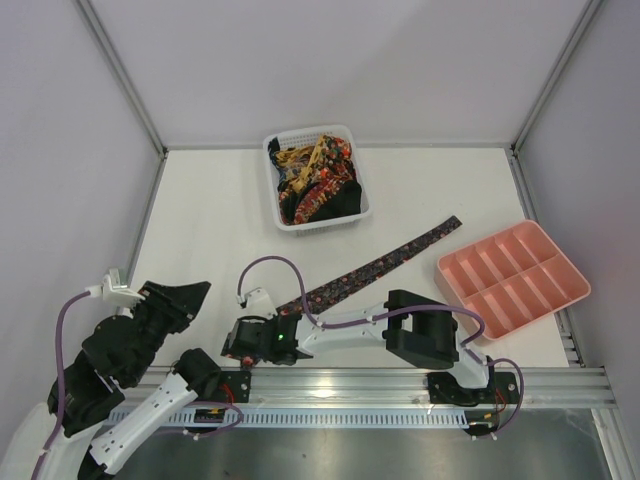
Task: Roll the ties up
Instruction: Flatten the tie, then roll the tie
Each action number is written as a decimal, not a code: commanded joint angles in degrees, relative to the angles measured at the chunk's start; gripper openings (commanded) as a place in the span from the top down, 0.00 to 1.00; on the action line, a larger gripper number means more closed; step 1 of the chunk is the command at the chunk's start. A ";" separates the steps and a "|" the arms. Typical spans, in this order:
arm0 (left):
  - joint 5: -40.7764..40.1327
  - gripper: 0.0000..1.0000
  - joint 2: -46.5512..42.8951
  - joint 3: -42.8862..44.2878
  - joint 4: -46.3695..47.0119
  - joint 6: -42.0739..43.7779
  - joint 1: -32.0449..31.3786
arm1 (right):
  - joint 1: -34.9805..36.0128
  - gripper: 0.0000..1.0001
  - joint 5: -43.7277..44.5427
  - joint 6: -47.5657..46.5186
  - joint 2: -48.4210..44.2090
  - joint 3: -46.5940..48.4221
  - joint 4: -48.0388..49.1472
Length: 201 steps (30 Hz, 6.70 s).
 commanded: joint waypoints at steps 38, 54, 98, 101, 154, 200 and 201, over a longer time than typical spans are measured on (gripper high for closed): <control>-0.80 0.51 1.85 0.54 -1.76 -0.22 -0.25 | -6.42 0.59 -8.69 -2.79 -3.73 -1.30 10.32; 21.17 0.99 27.41 -16.06 19.67 0.75 -0.51 | -40.40 0.48 -18.08 -14.47 -39.76 -26.44 5.40; 10.92 0.99 91.77 5.71 8.09 13.40 45.10 | -57.31 0.32 -33.83 -22.30 -38.02 -31.36 8.56; 9.67 0.98 84.32 5.64 8.69 13.58 42.56 | -59.06 0.32 -34.00 -22.04 -36.18 -29.69 8.12; 42.52 0.40 64.42 11.26 15.28 28.17 10.04 | -42.46 0.49 -25.83 -10.70 -32.28 -38.55 -8.48; 51.77 0.99 110.57 29.54 28.21 31.42 -8.69 | -68.39 0.56 -44.82 -9.64 -57.44 -65.81 12.86; 51.51 0.99 110.57 29.46 28.21 31.42 -8.69 | -68.21 0.56 -44.73 -9.82 -57.35 -65.73 13.04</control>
